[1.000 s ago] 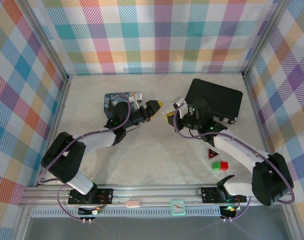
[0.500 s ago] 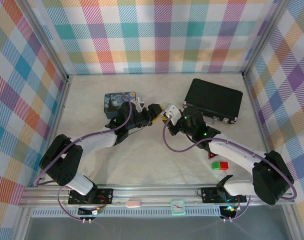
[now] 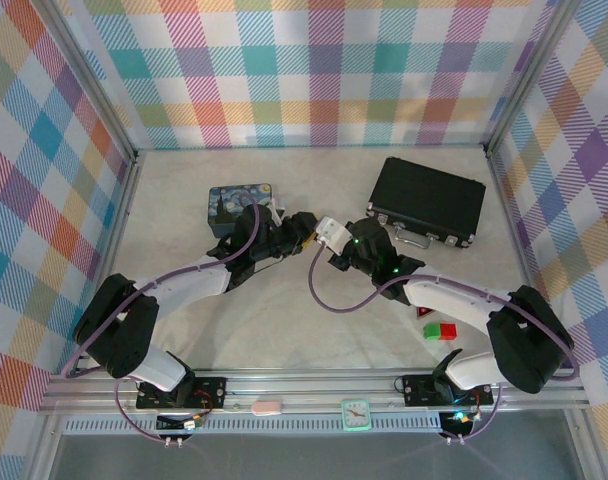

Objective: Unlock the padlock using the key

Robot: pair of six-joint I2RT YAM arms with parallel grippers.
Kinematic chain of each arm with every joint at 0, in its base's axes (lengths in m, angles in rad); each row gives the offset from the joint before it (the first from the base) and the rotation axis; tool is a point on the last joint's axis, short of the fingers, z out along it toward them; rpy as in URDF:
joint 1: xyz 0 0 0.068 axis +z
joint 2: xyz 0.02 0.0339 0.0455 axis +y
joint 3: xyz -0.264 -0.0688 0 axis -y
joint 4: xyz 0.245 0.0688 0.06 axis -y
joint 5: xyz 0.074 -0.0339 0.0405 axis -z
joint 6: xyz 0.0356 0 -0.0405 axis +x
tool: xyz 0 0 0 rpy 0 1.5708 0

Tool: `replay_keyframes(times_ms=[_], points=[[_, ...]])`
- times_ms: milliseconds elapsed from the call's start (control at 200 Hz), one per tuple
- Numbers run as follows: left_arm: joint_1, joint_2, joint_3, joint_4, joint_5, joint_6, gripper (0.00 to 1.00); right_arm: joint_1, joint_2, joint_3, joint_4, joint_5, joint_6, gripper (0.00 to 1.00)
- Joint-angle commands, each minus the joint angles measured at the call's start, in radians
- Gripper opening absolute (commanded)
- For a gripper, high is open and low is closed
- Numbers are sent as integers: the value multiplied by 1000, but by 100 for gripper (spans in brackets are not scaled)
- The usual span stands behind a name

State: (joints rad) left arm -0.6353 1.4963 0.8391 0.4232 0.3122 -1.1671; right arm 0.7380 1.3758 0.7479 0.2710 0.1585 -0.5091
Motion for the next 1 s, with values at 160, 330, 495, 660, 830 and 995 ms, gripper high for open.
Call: replay_keyframes(times_ms=[160,330,495,660,830,995], points=[[-9,-2,26,17,7,-28,29,24,21,47,81,47,-49,0],[-9,9,39,0,-1,-12,8,31,19,40,88,46,-44,0],[-1,18,66,-60,-62,92,0,30,-33,27,58,-14,19,13],[21,41,80,17,-74,223,0,-8,-127,49,-66,-150,223,42],[34,54,69,181,-11,421,0,-158,-176,93,-155,-403,589,49],[42,31,34,337,95,544,0,-288,-142,122,-117,-651,858,49]])
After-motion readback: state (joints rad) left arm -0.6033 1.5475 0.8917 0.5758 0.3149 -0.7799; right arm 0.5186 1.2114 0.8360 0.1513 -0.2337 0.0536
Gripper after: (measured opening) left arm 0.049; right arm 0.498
